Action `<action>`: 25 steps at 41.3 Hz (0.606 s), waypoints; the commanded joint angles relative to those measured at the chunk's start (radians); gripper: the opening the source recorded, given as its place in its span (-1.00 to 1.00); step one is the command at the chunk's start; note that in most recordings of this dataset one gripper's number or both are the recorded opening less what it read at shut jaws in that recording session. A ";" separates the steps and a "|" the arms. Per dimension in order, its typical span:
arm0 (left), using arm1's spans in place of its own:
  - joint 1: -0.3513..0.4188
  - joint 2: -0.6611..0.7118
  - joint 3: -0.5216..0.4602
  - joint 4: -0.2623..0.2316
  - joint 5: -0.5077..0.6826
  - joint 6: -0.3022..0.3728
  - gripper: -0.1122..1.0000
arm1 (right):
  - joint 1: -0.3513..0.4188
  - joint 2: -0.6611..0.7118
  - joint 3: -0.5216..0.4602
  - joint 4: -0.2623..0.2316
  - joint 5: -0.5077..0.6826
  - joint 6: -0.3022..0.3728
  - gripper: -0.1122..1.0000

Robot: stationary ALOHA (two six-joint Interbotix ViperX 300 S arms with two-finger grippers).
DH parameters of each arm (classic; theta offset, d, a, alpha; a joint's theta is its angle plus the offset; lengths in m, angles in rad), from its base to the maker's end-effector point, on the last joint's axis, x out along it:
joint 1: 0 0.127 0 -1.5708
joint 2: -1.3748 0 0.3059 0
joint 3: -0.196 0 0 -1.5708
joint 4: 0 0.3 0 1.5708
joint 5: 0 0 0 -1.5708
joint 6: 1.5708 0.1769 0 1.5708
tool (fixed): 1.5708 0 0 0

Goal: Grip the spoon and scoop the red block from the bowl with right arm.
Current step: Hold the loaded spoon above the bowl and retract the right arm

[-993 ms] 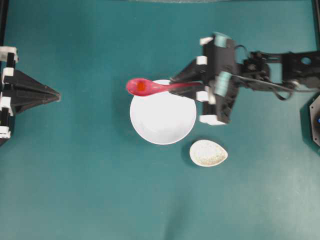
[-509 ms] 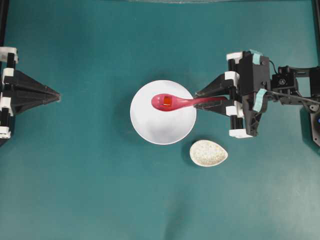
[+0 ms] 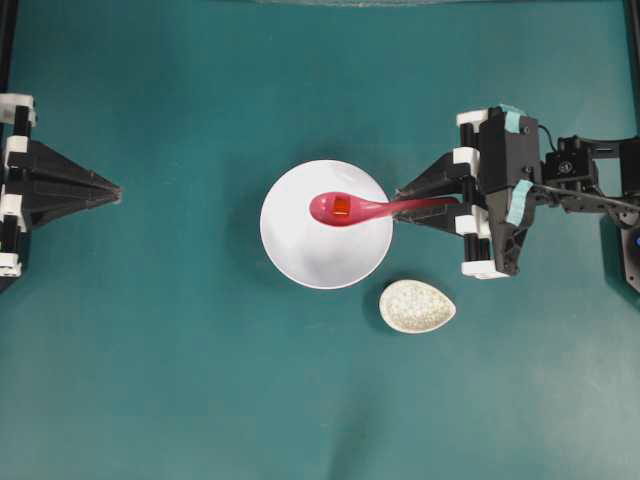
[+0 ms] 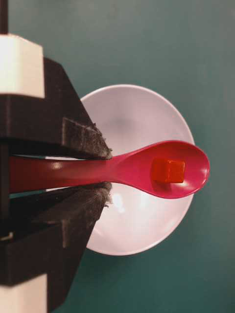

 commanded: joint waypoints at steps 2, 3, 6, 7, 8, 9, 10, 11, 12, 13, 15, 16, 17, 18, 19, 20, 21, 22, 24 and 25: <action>0.002 0.005 -0.021 0.000 -0.005 -0.002 -0.80 | 0.003 -0.012 -0.021 0.003 -0.006 0.002 -0.35; 0.002 0.005 -0.021 0.000 -0.006 -0.002 -0.80 | 0.003 -0.014 -0.025 0.005 -0.005 0.002 -0.35; 0.002 0.005 -0.021 0.000 -0.005 -0.002 -0.80 | 0.003 -0.023 -0.034 0.003 0.000 0.002 -0.35; 0.000 0.005 -0.021 0.000 -0.005 -0.002 -0.80 | 0.003 -0.028 -0.038 0.003 0.006 0.002 -0.35; 0.002 0.005 -0.021 0.000 -0.005 -0.002 -0.80 | 0.005 -0.031 -0.043 0.003 0.011 0.000 -0.35; 0.002 0.005 -0.021 0.000 -0.006 -0.002 -0.80 | 0.003 -0.034 -0.048 0.003 0.017 0.000 -0.35; 0.002 0.003 -0.021 0.000 -0.005 -0.002 -0.80 | 0.003 -0.037 -0.055 0.003 0.026 0.000 -0.35; 0.002 0.005 -0.021 0.000 -0.005 -0.002 -0.80 | 0.003 -0.040 -0.058 0.003 0.034 0.000 -0.35; 0.002 0.005 -0.021 0.000 -0.006 0.000 -0.80 | 0.003 -0.043 -0.063 0.003 0.043 -0.002 -0.35; 0.002 0.005 -0.020 0.000 -0.005 0.000 -0.80 | 0.003 -0.046 -0.071 0.002 0.055 -0.002 -0.35; 0.002 0.003 -0.021 0.000 -0.005 0.000 -0.80 | 0.003 -0.049 -0.083 0.000 0.080 -0.002 -0.35; 0.002 0.005 -0.020 0.000 -0.005 0.000 -0.80 | 0.003 -0.051 -0.086 0.000 0.089 -0.002 -0.35; 0.000 0.005 -0.020 0.000 -0.005 0.000 -0.80 | 0.003 -0.051 -0.091 0.000 0.100 -0.002 -0.35; 0.000 0.005 -0.021 0.000 -0.005 0.000 -0.80 | 0.003 -0.051 -0.095 0.000 0.110 -0.002 -0.35; 0.002 0.005 -0.021 0.000 -0.005 0.000 -0.80 | 0.003 -0.051 -0.098 0.000 0.115 -0.002 -0.35; 0.002 0.005 -0.021 0.000 -0.005 0.000 -0.80 | 0.003 -0.052 -0.101 0.000 0.121 -0.002 -0.35; 0.002 0.005 -0.021 0.000 -0.005 0.000 -0.80 | 0.003 -0.052 -0.104 0.000 0.126 -0.002 -0.35; 0.002 0.005 -0.020 0.000 -0.005 0.000 -0.80 | 0.003 -0.052 -0.106 0.000 0.126 -0.002 -0.35; 0.002 0.005 -0.021 0.000 -0.005 -0.002 -0.80 | 0.003 -0.052 -0.109 0.000 0.124 -0.002 -0.35; 0.002 0.005 -0.021 0.000 -0.005 -0.002 -0.80 | 0.003 -0.051 -0.109 -0.002 0.124 -0.002 -0.35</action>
